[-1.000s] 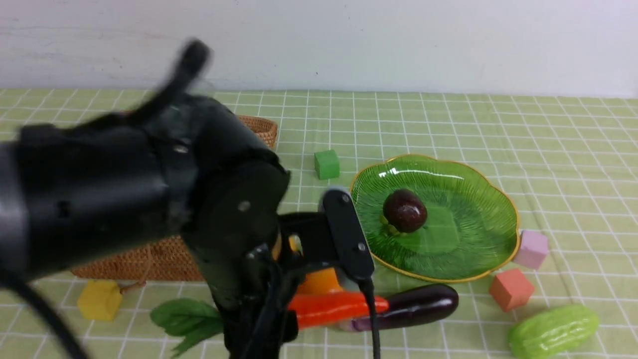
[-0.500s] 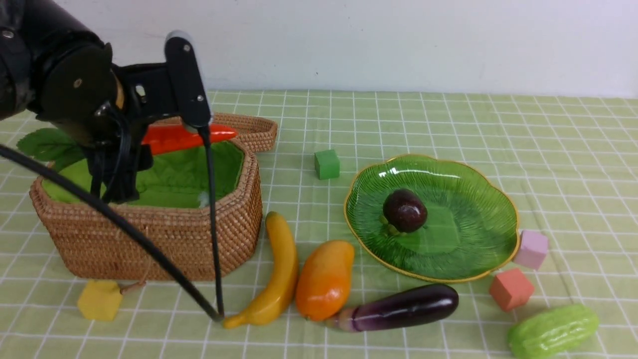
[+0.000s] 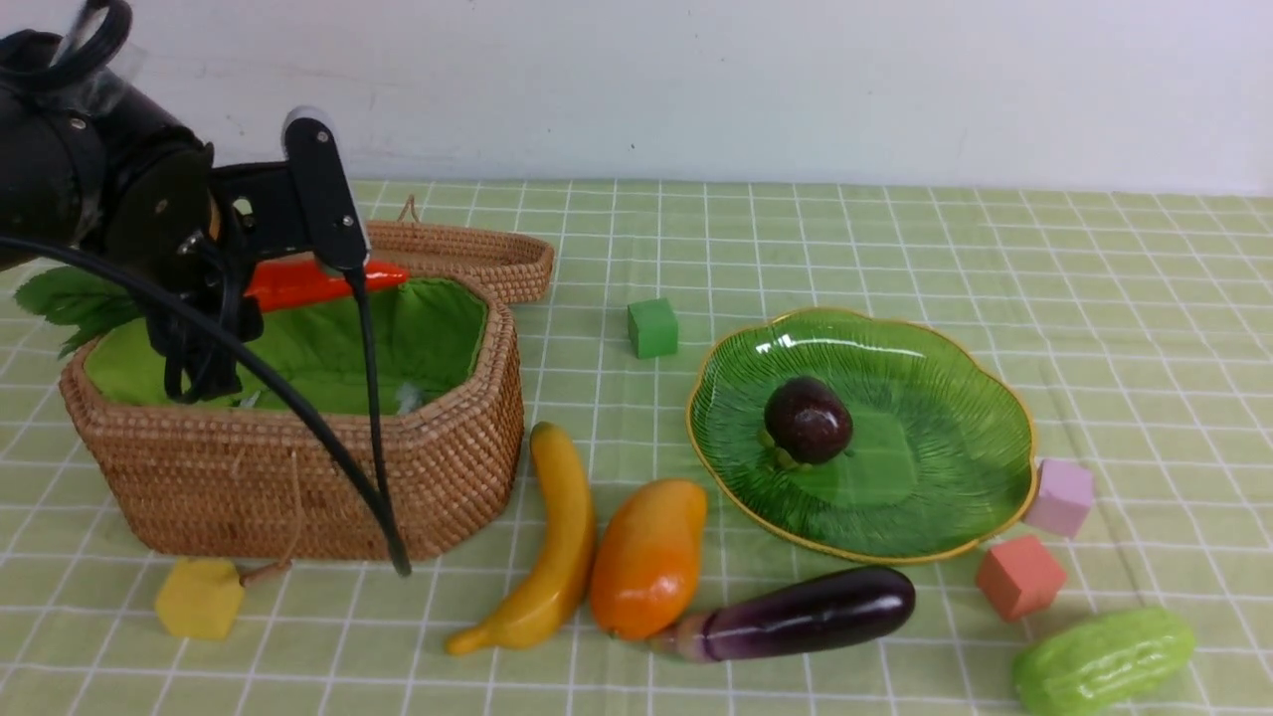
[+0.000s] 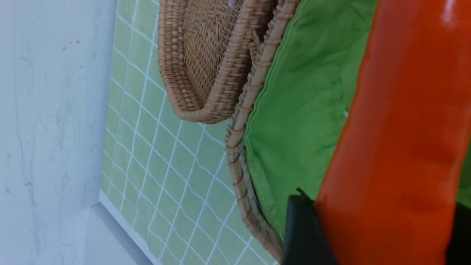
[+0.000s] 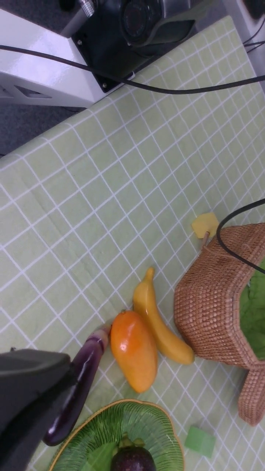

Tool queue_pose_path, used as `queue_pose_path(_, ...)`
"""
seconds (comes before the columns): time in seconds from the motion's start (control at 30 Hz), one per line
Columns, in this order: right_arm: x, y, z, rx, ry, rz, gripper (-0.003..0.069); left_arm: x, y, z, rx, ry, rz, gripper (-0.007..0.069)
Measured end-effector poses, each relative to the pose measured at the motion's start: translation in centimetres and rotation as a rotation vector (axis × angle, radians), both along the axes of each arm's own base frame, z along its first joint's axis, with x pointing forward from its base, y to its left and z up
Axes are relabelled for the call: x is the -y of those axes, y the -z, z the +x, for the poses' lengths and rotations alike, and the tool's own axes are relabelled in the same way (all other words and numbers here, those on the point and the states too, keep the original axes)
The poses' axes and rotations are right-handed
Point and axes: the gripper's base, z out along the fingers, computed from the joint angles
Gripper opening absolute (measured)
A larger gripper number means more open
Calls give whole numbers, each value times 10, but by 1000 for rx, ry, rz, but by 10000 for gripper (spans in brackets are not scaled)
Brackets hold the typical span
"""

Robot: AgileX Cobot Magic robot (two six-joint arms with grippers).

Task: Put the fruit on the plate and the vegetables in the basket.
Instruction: Use the left arm to grab a carrot and put it into the left basket, then use the left arm to grab a banana and put it into the right plate

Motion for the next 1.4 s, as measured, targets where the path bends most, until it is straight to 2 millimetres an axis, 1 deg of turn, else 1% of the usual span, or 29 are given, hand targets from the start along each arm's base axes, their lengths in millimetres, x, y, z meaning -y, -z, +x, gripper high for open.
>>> queue_pose_path(0.07, 0, 0, 0, 0, -2, -2, -5, 0, -2, -1, 6, -1, -5, 444)
queue_pose_path(0.1, 0, 0, 0, 0, -2, -2, -3, 0, -6, -3, 17, -2, -12, 498)
queue_pose_path(0.17, 0, 0, 0, 2, -3, -4, -1, 0, -11, -6, 29, -5, -27, 579)
queue_pose_path(0.2, 0, 0, 0, 3, -4, -4, -1, 0, -13, -7, 33, -6, -31, 586)
queue_pose_path(0.23, 0, 0, 0, 9, -7, -9, 0, 0, -18, -10, 45, -12, -57, 638)
queue_pose_path(0.33, 0, 0, 0, 13, -11, -13, 0, 1, -28, -18, 59, -28, -114, 663)
queue_pose_path(0.37, 0, 0, 0, 14, -11, -13, 0, 0, -31, -20, 63, -30, -120, 663)
queue_pose_path(0.43, 0, 0, 0, 16, -12, -14, 0, 3, -44, -32, 76, -53, -228, 638)
queue_pose_path(0.47, 0, 0, 0, 17, -12, -15, 0, 5, -50, -37, 83, -60, -281, 614)
queue_pose_path(0.5, 0, 0, 0, 18, -13, -15, 0, 10, -59, -46, 89, -84, -419, 563)
queue_pose_path(0.53, 0, 0, 0, 18, -13, -15, 0, 9, -61, -48, 94, -83, -421, 563)
queue_pose_path(0.57, 0, 0, 0, 18, -13, -15, 0, 15, -72, -59, 93, -118, -591, 479)
queue_pose_path(0.6, 0, 0, 0, 18, -13, -15, 0, 18, -77, -64, 83, -140, -679, 426)
queue_pose_path(0.63, 0, 0, 0, 17, -13, -16, 1, 22, -85, -73, 68, -173, -792, 335)
queue_pose_path(0.67, 0, 0, 0, 15, -15, -17, 2, 25, -89, -80, 41, -197, -882, 268)
queue_pose_path(0.7, 0, 1, -1, 13, -17, -18, 3, 26, -93, -86, 18, -212, -928, 216)
queue_pose_path(0.77, 0, 1, -1, 8, -21, -22, 3, 31, -96, -99, -68, -245, -1022, 54)
queue_pose_path(0.83, 0, 1, -1, 6, -23, -23, 4, 39, -91, -107, -141, -247, -1044, -13)
queue_pose_path(0.9, 0, 1, -1, 5, -24, -24, 5, 52, -81, -114, -198, -229, -1032, -13)
queue_pose_path(0.97, 0, 2, -2, 4, -26, -25, 7, 73, -67, -123, -270, -205, -1001, -13)
queue_pose_path(1.0, 0, 2, -2, 4, -26, -26, 8, 73, -67, -123, -270, -205, -1001, -13)
queue_pose_path(1.03, 0, 2, -1, 3, -26, -26, 9, 89, -53, -131, -327, -208, -965, -13)
queue_pose_path(1.17, 0, 2, -1, 1, -24, -32, 13, 129, -13, -150, -438, -261, -823, -13)
queue_pose_path(1.2, 0, 2, 0, -1, -24, -34, 13, 138, 3, -150, -445, -301, -764, -13)
queue_pose_path(1.23, 0, 2, 0, -1, -24, -34, 13, 140, 4, -150, -444, -307, -757, -13)
queue_pose_path(1.27, 0, 2, 0, -3, -24, -36, 13, 147, 19, -144, -424, -351, -707, -12)
queue_pose_path(1.3, 0, 3, 0, -4, -25, -37, 14, 147, 24, -142, -414, -364, -689, -8)
queue_pose_path(1.33, 0, 3, 0, -5, -26, -37, 14, 149, 30, -138, -406, -382, -681, 6)
queue_pose_path(1.4, 0, 3, 0, -6, -25, -41, 15, 153, 43, -130, -394, -403, -645, 62)
